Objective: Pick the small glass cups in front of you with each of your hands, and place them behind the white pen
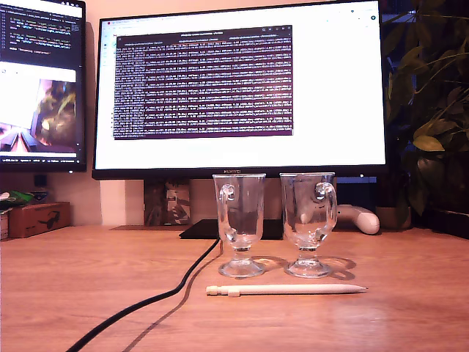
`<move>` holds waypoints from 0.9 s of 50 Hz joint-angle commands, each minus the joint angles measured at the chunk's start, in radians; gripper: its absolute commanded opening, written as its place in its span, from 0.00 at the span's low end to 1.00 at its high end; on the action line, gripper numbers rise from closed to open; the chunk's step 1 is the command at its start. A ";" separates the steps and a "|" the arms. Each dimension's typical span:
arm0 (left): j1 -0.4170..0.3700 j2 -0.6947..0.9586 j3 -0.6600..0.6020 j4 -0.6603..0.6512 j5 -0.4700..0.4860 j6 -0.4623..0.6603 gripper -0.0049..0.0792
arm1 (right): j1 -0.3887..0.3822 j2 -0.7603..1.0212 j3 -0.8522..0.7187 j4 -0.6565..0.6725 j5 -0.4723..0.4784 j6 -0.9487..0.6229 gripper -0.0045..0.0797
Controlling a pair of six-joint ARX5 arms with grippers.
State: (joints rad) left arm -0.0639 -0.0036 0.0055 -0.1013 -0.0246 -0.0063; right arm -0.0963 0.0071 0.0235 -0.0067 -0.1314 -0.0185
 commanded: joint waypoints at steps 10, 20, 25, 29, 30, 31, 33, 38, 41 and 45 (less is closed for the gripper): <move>-0.005 -0.008 -0.030 -0.059 0.058 -0.005 0.03 | 0.005 -0.006 -0.018 -0.162 0.024 -0.003 0.04; -0.005 -0.008 -0.030 -0.109 0.070 -0.031 0.03 | 0.005 -0.005 -0.017 -0.156 0.024 0.059 0.04; -0.005 -0.008 -0.030 -0.109 0.070 -0.031 0.03 | 0.005 -0.005 -0.017 -0.156 0.024 0.063 0.04; -0.005 -0.008 -0.030 -0.109 0.071 -0.035 0.03 | 0.005 -0.005 -0.017 -0.156 0.024 0.063 0.04; -0.005 -0.008 -0.030 -0.109 0.071 -0.035 0.03 | 0.005 -0.005 -0.017 -0.156 0.024 0.063 0.04; -0.005 -0.008 -0.030 -0.109 0.071 -0.051 0.03 | 0.005 -0.005 -0.017 -0.156 0.024 0.063 0.04; -0.005 -0.008 -0.030 -0.108 0.070 -0.054 0.03 | 0.005 -0.005 -0.017 -0.156 0.024 0.063 0.04; -0.005 -0.008 -0.030 -0.108 0.069 -0.054 0.03 | 0.005 -0.005 -0.017 -0.156 0.024 0.063 0.04; -0.005 -0.008 -0.030 -0.108 0.069 -0.054 0.03 | 0.005 -0.005 -0.017 -0.156 0.024 0.063 0.04; -0.005 -0.008 -0.030 -0.108 0.069 -0.054 0.03 | 0.005 -0.005 -0.017 -0.156 0.024 0.063 0.04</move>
State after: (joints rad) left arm -0.0650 -0.0036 0.0055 -0.1886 0.0433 -0.0532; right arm -0.0963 0.0074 0.0227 -0.1703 -0.1120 0.0368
